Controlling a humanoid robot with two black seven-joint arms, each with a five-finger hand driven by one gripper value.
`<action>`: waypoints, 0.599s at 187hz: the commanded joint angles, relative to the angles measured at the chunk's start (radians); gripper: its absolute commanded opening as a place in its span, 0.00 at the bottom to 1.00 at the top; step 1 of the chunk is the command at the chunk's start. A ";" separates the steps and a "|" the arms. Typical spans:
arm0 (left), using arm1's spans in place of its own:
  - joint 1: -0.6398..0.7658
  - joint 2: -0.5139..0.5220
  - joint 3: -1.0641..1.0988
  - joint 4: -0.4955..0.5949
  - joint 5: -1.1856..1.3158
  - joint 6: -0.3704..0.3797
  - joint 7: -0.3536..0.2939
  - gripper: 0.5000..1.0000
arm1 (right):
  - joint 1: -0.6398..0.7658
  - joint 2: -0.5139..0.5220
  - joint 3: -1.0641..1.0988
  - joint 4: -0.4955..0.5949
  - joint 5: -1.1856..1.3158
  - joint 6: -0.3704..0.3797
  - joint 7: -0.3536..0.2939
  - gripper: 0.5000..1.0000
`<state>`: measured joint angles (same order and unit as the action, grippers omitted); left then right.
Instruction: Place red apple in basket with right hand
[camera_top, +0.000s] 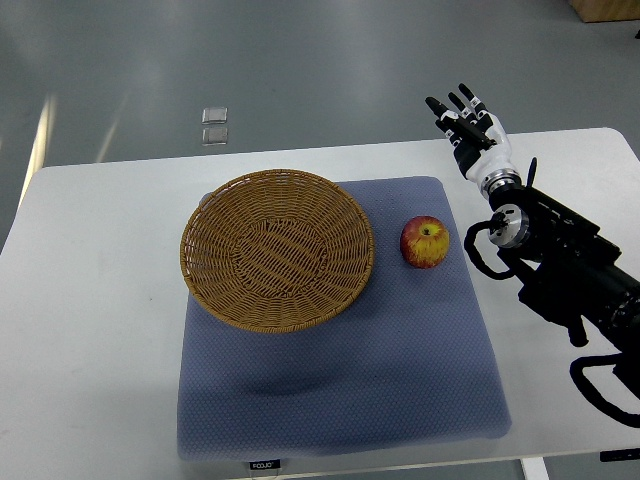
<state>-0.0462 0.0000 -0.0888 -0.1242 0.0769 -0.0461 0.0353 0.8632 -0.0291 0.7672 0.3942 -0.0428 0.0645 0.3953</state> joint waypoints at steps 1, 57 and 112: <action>0.000 0.000 0.000 0.000 0.000 0.000 0.000 1.00 | 0.000 0.000 0.000 0.000 0.000 0.000 0.000 0.85; 0.000 0.000 0.000 0.003 0.000 0.000 0.000 1.00 | 0.000 -0.002 0.000 0.000 0.000 -0.002 0.000 0.85; 0.000 0.000 0.000 0.005 0.000 0.000 0.000 1.00 | -0.003 -0.074 -0.028 0.054 -0.025 0.025 -0.003 0.85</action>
<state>-0.0460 0.0000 -0.0890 -0.1223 0.0769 -0.0461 0.0353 0.8647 -0.0395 0.7576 0.4048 -0.0552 0.0747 0.3933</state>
